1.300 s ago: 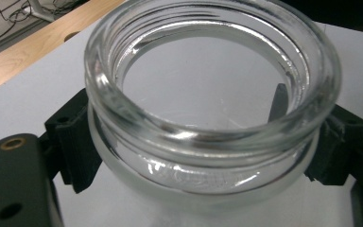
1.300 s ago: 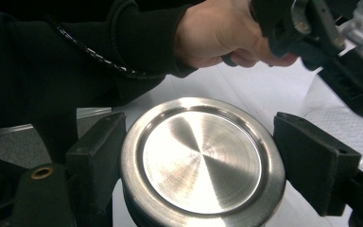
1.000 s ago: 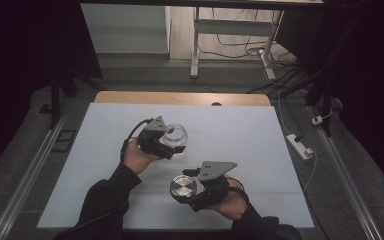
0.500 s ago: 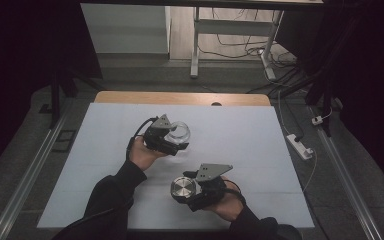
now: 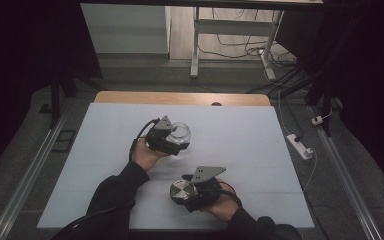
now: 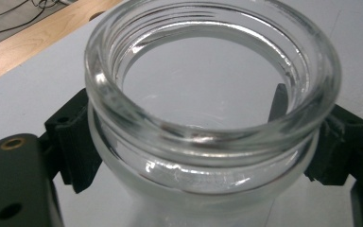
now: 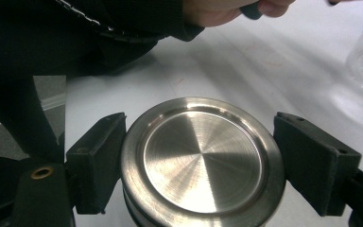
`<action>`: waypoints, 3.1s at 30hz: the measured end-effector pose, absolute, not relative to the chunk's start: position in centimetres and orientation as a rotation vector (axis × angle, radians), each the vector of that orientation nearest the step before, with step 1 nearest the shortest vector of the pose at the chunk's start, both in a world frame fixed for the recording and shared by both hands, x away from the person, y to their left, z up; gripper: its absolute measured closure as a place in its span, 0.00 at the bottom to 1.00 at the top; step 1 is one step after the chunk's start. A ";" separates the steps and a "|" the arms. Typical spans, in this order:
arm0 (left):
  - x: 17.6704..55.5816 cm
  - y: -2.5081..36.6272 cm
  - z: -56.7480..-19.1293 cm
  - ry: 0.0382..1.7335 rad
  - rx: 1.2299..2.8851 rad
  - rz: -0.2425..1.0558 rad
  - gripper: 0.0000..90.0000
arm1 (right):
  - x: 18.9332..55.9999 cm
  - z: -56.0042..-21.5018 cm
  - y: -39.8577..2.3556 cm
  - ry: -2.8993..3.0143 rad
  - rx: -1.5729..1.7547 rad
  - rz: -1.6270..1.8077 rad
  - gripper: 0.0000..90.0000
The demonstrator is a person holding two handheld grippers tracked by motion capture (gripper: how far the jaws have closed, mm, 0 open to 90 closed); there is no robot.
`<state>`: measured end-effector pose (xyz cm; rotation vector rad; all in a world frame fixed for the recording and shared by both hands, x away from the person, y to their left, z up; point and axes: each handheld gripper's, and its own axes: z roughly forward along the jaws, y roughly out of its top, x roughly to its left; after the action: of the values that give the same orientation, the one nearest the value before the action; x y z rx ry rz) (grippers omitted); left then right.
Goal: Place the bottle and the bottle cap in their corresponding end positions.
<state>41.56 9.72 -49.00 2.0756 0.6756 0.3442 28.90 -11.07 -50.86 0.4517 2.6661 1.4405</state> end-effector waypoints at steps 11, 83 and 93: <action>41.9 9.0 -49.7 0.673 2.076 0.342 0.17 | 29.7 -52.3 -11.0 2.671 0.492 1.373 0.22; 42.0 10.7 -49.0 0.712 2.058 0.199 0.01 | 30.4 -51.8 -11.3 2.652 0.555 1.328 0.07; 40.8 11.9 -48.6 0.721 2.031 0.172 0.00 | 30.8 -51.1 -12.3 2.634 0.587 1.363 0.05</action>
<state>40.82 11.91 -48.64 2.0313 0.7209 0.1724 30.79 -12.26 -51.11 0.5865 2.6339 1.3631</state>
